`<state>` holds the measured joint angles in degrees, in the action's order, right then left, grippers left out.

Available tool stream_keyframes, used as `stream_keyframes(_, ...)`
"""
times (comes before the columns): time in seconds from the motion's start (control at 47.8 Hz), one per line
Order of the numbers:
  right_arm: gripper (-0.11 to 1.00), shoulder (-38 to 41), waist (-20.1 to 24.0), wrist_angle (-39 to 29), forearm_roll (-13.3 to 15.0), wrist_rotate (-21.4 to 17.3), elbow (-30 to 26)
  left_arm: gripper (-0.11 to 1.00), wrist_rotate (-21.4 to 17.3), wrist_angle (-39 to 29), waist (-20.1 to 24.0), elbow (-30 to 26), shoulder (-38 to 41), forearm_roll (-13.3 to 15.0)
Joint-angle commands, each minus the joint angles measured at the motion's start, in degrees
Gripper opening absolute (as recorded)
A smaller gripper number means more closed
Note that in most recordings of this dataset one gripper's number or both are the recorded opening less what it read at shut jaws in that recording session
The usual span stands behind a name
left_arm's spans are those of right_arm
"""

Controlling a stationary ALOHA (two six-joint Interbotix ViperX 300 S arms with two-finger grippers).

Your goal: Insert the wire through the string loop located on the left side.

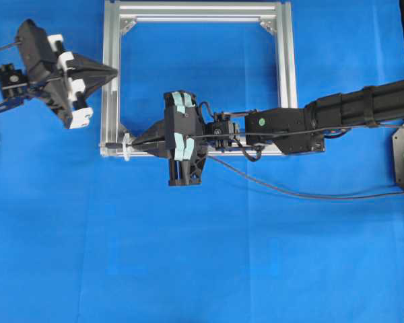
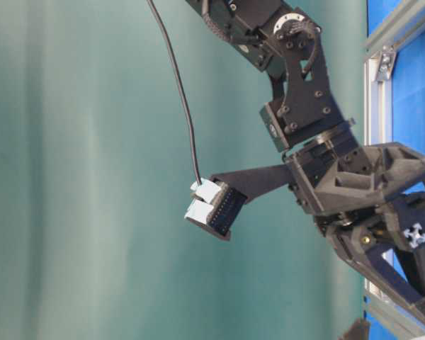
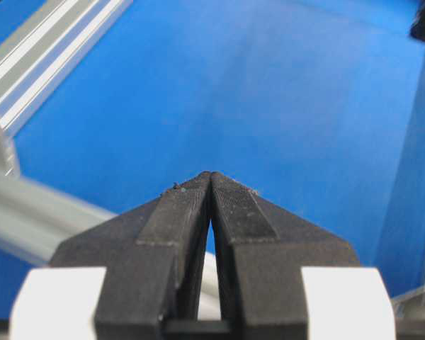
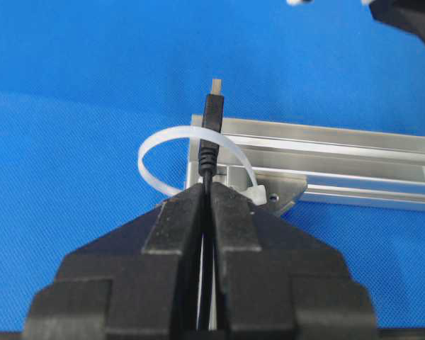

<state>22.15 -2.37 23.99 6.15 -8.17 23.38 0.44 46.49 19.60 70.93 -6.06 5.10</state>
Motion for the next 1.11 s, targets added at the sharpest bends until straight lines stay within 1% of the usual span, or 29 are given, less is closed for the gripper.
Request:
stream_keyframes(0.0, 0.0, -1.23, 0.0, 0.53, 0.09, 0.09, -0.7, 0.0, 0.0, 0.62, 0.62, 0.88, -1.58, -0.18)
stream_keyframes(0.167, 0.0, -1.14, 0.0, 0.44, 0.09, 0.09, -0.7, 0.0, 0.0, 0.53, 0.62, 1.85, -1.93, -0.18)
stream_keyframes(0.272, 0.0, -1.14, -0.09, 0.53, 0.09, 0.09, -0.7, 0.0, 0.09, 0.62, -0.26, 1.76, -2.11, -0.09)
stream_keyframes(0.377, 0.0, -1.14, 0.0, 0.62, 0.09, 0.09, -0.7, 0.0, 0.35, 0.62, -2.9, 1.93, -2.64, -0.18)
stream_keyframes(0.753, 0.0, -1.14, 0.0, 0.62, 0.09, 0.09, -0.7, 0.0, 0.79, 0.53, -17.49, 3.78, -7.91, -0.18)
stream_keyframes(0.9, 0.0, -1.14, 0.0, 0.62, 0.09, 0.09, -0.7, 0.0, 0.79, 0.0, -20.48, 3.87, -9.67, -0.26)
stream_keyframes(1.088, 0.0, -1.23, 0.0, 0.62, 0.0, 0.09, -0.7, 0.0, 0.62, -0.26, -20.92, 3.78, -9.93, -0.26)
